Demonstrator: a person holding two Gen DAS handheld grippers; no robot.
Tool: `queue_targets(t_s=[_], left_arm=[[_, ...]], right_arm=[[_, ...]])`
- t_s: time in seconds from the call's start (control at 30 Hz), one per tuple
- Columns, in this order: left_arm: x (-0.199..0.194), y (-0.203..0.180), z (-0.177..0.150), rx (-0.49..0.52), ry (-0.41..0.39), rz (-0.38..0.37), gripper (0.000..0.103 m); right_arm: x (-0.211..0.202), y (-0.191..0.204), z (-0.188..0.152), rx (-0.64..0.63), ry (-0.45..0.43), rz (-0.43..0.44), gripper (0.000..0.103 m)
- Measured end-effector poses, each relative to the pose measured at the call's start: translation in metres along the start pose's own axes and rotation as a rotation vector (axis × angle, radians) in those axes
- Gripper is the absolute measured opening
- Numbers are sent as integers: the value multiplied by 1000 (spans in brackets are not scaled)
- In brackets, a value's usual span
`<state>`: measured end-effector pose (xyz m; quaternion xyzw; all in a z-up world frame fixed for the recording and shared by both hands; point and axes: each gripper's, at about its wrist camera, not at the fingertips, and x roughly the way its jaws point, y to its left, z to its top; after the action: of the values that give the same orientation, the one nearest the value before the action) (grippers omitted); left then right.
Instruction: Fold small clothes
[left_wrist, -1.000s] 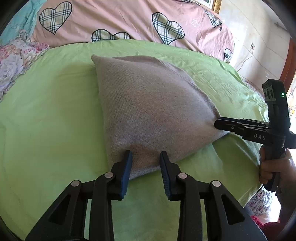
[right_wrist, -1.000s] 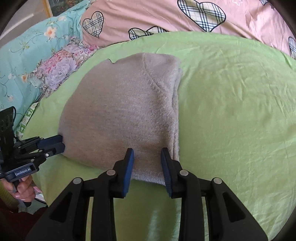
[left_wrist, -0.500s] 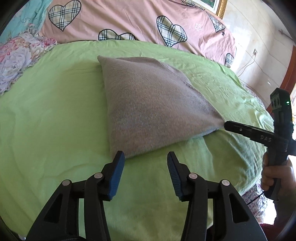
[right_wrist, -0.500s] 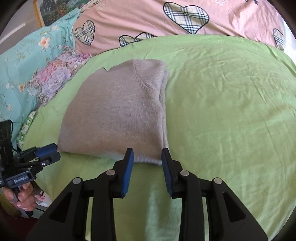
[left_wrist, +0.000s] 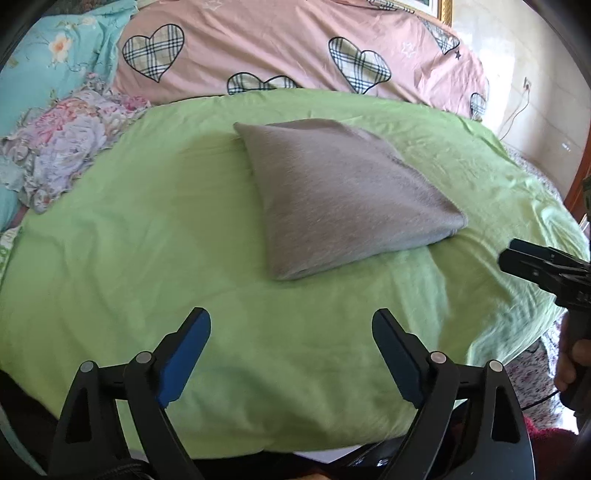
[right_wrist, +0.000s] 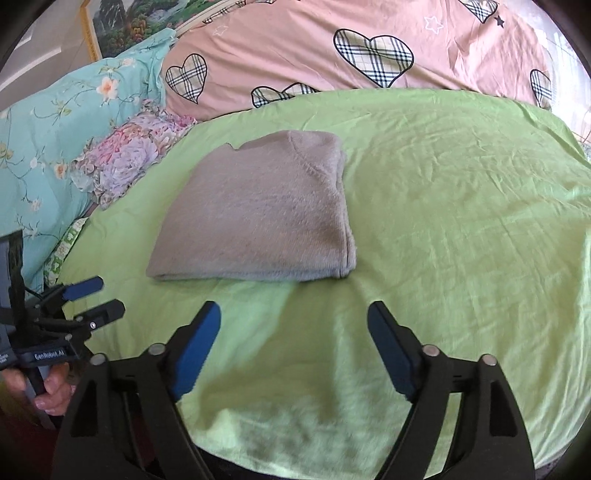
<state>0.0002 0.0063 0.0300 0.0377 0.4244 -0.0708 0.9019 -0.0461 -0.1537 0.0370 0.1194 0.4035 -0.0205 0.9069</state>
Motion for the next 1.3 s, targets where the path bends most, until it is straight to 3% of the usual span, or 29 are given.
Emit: queue_targets(t_s=[0.23,0.47,0.67,1.0,1.3], left_arm=[[-13,9,-5,-43,-14,103,95],[1,4,5,-15,8,113,96],[17,7,16,-50,41,98,96],[33,-2,30,-17,115,157,96],[31,-5,49,-12,101,172,96]], right_arm=[[-7,11,-17,-27,19,24,95],[3,19,-11,-50,15,31,97],[17,15,1,-55,11,25,98],[40,19,14,-76,90,22,98],[41,30,41,-118,91,32,99]])
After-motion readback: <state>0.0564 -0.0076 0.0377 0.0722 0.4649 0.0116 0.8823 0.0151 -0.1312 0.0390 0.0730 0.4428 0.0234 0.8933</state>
